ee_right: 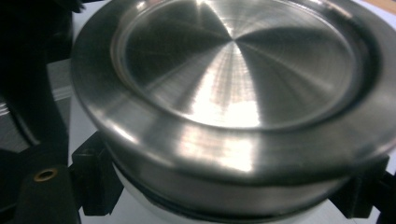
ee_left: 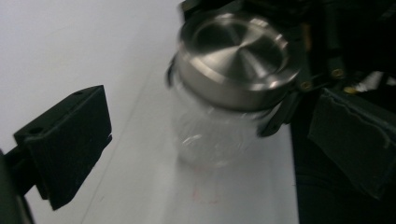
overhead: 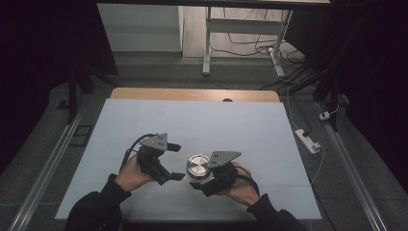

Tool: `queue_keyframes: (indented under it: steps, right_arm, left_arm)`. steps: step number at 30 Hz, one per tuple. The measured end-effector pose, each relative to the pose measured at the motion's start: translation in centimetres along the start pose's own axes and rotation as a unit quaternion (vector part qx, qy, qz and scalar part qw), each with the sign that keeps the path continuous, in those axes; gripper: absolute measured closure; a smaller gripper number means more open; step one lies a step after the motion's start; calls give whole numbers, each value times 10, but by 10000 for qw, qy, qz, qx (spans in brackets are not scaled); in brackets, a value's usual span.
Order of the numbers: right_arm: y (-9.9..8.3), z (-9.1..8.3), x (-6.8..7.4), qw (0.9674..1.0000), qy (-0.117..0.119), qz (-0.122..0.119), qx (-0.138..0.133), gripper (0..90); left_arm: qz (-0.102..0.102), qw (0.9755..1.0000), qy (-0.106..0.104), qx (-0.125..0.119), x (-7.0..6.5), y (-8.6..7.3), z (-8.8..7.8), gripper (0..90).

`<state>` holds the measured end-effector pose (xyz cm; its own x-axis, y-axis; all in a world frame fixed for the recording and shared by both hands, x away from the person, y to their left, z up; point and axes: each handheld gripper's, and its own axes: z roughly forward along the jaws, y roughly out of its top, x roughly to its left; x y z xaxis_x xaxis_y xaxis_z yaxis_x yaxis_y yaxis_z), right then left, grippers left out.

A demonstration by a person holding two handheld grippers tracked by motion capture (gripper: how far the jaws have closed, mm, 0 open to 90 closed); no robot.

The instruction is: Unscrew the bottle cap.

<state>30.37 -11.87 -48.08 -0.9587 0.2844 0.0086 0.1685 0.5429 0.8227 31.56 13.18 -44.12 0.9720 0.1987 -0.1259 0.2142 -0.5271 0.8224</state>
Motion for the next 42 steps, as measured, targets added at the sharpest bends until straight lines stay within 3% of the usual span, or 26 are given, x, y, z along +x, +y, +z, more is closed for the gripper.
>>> queue_keyframes:
  steps: [5, 8, 9, 10, 12, 14, 16, 17, 19, 22, 24, 26, 27, 28, 30, 33, 37, 39, 42]
  right_arm:
    - [2, 4, 1, 9991, 350, -222, 111, 154]
    - [3, 6, 1, 9978, 551, -331, 153, 154]
    - [3, 7, 2, 9971, 639, -389, 163, 153]
    - [3, 7, 2, 9965, 700, -413, 181, 153]
    - [3, 8, 3, 9956, 776, -487, 190, 154]
    - [4, 8, 5, 9952, 805, -522, 203, 153]
    - [4, 8, 6, 9956, 749, -520, 198, 153]
    - [4, 8, 5, 9962, 688, -507, 189, 153]
    - [5, 7, 2, 9979, 463, -398, 192, 153]
    - [6, 7, -2, 9998, 49, -122, 145, 154]
    - [6, 8, -4, 9995, -278, 75, 129, 154]
    - [6, 9, -5, 9978, -619, 203, 125, 154]
    - [7, 10, -5, 9963, -798, 294, 143, 154]
    - [7, 12, -6, 9948, -929, 387, 141, 154]
    - [6, 12, -6, 9942, -968, 459, 51, 154]
    - [7, 8, -5, 9955, -865, 373, -37, 154]
    - [7, 4, -4, 9992, -349, 157, -79, 154]
    - [7, 4, -2, 9999, -57, 95, -71, 154]
    - [8, 6, 3, 9990, 438, -54, -27, 154]
  left_arm:
    - [514, 9974, -491, 154, 1, 10, 11, 28]
    - [799, 9939, -707, 284, 1, 14, 18, 46]
    - [799, 9939, -707, 284, 1, 14, 18, 61]
    - [969, 9910, -870, 320, 0, 16, 23, 74]
    - [1053, 9895, -911, 379, -1, 18, 27, 98]
    - [1136, 9882, -955, 383, -2, 19, 29, 183]
    - [1083, 9901, -826, 343, -3, 19, 29, 183]
    - [982, 9923, -685, 315, -3, 19, 29, 184]
    - [754, 9961, -372, 255, -4, 20, 30, 186]
    - [342, 9990, 202, 197, -7, 23, 33, 186]
    - [53, 9984, 543, 179, -8, 25, 36, 186]
    - [-350, 9946, 964, 132, -11, 28, 41, 185]
    - [-413, 9924, 1154, 140, -13, 29, 44, 185]
    - [-349, 9920, 1197, 196, -13, 31, 45, 182]
    - [-300, 9931, 1120, 157, -12, 32, 44, 127]
    - [-263, 9968, 758, -54, -5, 29, 30, 37]
    - [143, 9998, 135, -81, 2, 23, 10, 3]
    - [478, 9984, -285, -60, 1, 21, 6, 9]
    - [777, 9950, -625, 36, -3, 20, 6, 30]
